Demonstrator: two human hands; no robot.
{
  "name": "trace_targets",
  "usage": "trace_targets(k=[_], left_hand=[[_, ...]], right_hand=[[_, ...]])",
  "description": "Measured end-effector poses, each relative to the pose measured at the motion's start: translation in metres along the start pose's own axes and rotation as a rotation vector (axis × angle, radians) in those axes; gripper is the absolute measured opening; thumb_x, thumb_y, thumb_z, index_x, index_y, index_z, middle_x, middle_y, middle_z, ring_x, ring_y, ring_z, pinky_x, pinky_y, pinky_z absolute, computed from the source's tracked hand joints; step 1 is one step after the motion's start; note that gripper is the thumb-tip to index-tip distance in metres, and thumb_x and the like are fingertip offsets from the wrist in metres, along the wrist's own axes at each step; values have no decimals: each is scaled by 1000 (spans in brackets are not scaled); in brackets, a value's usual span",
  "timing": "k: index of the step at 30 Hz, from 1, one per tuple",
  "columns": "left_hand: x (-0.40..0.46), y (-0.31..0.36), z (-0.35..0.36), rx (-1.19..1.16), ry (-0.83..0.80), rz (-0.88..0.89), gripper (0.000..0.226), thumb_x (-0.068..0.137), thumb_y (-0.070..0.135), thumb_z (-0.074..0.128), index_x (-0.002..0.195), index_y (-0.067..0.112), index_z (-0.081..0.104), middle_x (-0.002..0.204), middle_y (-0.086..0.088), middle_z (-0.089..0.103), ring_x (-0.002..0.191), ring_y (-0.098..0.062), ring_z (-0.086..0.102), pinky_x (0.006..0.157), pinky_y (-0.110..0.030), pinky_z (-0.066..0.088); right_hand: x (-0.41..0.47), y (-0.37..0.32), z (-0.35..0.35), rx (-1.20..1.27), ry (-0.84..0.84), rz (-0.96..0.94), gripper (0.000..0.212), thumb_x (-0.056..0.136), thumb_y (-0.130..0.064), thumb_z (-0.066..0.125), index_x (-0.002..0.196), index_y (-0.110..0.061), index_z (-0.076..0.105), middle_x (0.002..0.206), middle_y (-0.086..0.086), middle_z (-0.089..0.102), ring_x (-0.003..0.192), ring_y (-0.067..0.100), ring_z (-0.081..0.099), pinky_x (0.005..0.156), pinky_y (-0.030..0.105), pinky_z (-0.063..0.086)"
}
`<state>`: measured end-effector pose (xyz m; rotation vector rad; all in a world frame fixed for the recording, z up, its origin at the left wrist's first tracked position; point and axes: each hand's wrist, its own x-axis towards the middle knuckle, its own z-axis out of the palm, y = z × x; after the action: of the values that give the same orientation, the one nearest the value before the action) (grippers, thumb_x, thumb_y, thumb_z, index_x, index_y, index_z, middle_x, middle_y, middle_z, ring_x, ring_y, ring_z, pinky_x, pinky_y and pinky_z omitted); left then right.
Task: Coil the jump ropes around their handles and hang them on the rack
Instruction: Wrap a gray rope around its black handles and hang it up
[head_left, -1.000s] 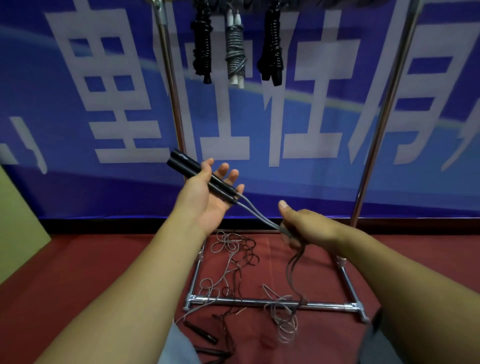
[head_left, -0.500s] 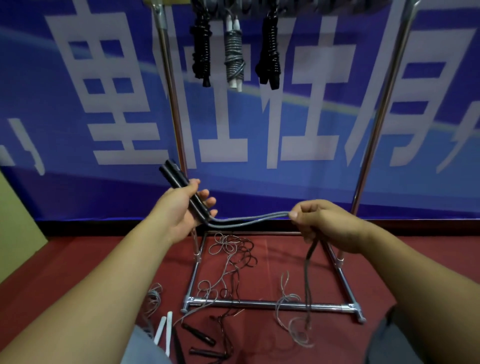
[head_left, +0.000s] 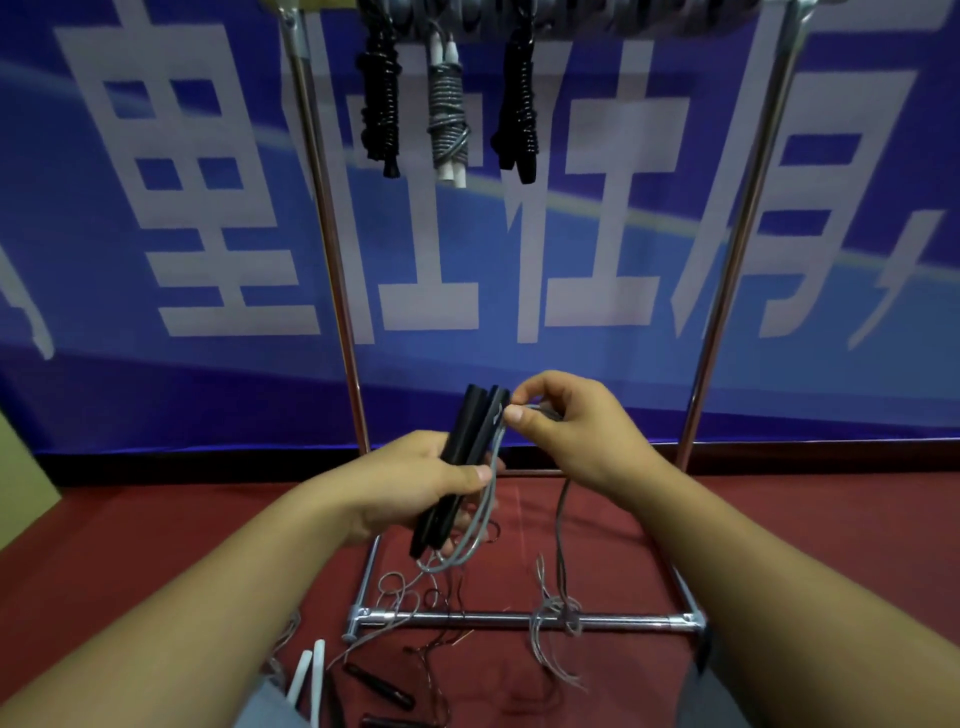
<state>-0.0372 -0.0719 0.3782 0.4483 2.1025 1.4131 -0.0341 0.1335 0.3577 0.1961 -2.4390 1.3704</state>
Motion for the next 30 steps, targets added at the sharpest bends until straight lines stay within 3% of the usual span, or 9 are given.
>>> trace_targets(k=[5, 10, 12, 17, 19, 22, 26, 30], left_hand=[[-6, 3, -1, 10, -146, -84, 15, 104, 17, 51, 115, 7, 53, 107, -18, 74, 95, -33, 74, 58, -34, 58], [-8, 4, -2, 11, -187, -81, 7, 105, 15, 50, 107, 10, 53, 109, -23, 72, 100, -36, 73, 58, -34, 59], [-8, 3, -3, -3, -190, -80, 5, 104, 13, 49, 104, 9, 52, 109, -25, 72, 98, -37, 73, 59, -33, 59], [-8, -1, -2, 3, -262, -119, 4, 103, 11, 52, 105, 8, 50, 108, -20, 73, 94, -35, 72, 74, -40, 60], [-8, 0, -2, -41, -270, -123, 3, 102, 11, 54, 101, 9, 52, 105, -19, 73, 89, -33, 71, 69, -37, 59], [-7, 3, -3, -127, -208, -87, 8, 99, 15, 57, 98, 7, 59, 97, -15, 75, 86, -29, 72, 59, -27, 57], [0, 5, -3, -269, -108, -57, 23, 97, 20, 59, 111, 4, 66, 92, -14, 75, 87, -25, 72, 80, -32, 55], [2, 5, 2, -351, -95, -49, 27, 103, 21, 50, 115, 0, 61, 87, -16, 74, 78, -26, 74, 70, -35, 61]], right_hand=[[-3, -2, 1, 55, -110, -30, 26, 91, -34, 71, 115, -37, 61, 72, -8, 58, 64, 4, 54, 67, 24, 47], [-4, 4, 7, -156, -157, -80, 22, 96, -45, 60, 117, -40, 64, 103, -11, 66, 100, 9, 63, 93, 40, 52], [-6, 2, 9, -105, -183, -72, 21, 98, -46, 56, 118, -42, 63, 104, -16, 68, 102, 5, 64, 96, 40, 52], [-8, -5, 15, 87, -217, -48, 21, 99, -42, 56, 106, -29, 71, 97, -12, 73, 93, 5, 68, 92, 35, 55], [-8, -7, 16, 142, -191, -42, 18, 100, -33, 58, 99, -21, 71, 93, -3, 75, 88, 9, 69, 89, 36, 55], [-4, -8, 14, 243, -110, 0, 17, 100, -29, 59, 96, -19, 71, 86, -6, 73, 80, 5, 65, 81, 27, 53], [-1, -8, 12, 283, -27, 36, 19, 101, -31, 57, 92, -19, 69, 68, -15, 66, 55, -5, 55, 57, 8, 40], [-2, -8, 12, 270, 0, 39, 16, 99, -33, 61, 95, -23, 73, 81, -12, 74, 76, -1, 66, 72, 13, 47]])
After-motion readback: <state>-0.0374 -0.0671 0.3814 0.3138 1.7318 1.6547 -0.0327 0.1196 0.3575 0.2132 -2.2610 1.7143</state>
